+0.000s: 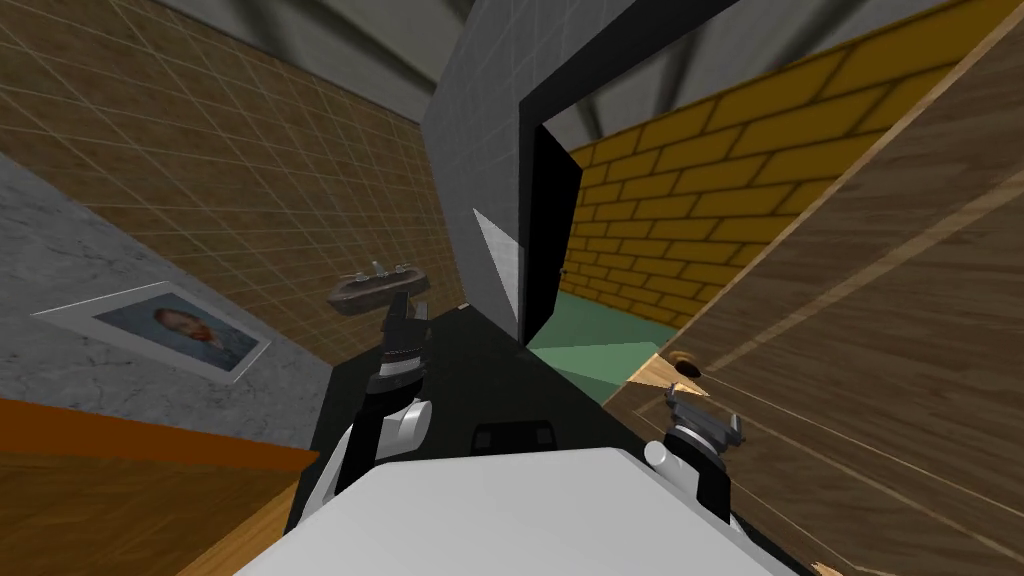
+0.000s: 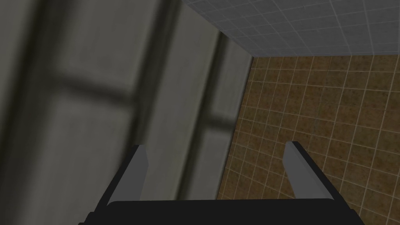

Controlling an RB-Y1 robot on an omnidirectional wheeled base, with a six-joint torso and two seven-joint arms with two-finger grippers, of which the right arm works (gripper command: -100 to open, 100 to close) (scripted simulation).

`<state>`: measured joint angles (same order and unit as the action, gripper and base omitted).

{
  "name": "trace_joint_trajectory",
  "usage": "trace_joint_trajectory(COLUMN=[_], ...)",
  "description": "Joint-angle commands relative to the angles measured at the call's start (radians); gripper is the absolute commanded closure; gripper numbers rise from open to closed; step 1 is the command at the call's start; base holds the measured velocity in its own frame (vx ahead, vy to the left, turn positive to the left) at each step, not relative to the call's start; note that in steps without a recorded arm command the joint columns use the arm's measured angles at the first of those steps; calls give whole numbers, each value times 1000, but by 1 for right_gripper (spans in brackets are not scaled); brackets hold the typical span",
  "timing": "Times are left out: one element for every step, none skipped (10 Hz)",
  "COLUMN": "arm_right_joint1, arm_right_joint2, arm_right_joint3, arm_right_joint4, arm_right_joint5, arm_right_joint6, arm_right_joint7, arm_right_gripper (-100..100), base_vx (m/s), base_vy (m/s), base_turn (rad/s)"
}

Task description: Push the door open

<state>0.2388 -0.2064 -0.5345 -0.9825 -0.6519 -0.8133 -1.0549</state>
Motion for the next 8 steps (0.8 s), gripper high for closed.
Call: trace_joint_trajectory(arm_right_joint1=[8, 5, 0, -3, -8, -10, -15, -19], arm_right_joint2=[8, 7, 4, 3, 0, -1, -4, -6], arm_right_joint3=[-22, -28, -39, -45, -56, -62, -72, -81], arm_right_joint4=[7, 22, 50, 63, 91, 105, 130, 152], arm_right_joint5=[-27, -35, -50, -58, -73, -80, -94, -106], arm_right_joint6=[5, 2, -4, -7, -12, -15, -20, -25], arm_right_joint7=[-28, -40, -63, -74, -96, -108, -128, -146], arm_right_gripper=[-100, -100, -100, -100, -100, -100, -100, -100], base_vx=[-103, -95, -120, -127, -124, -116, -111, -101], base_vy=[-75, -73, -71, -68, -67, -58, -51, -55], base_turn=[331, 347, 386, 218, 327, 252, 411, 317])
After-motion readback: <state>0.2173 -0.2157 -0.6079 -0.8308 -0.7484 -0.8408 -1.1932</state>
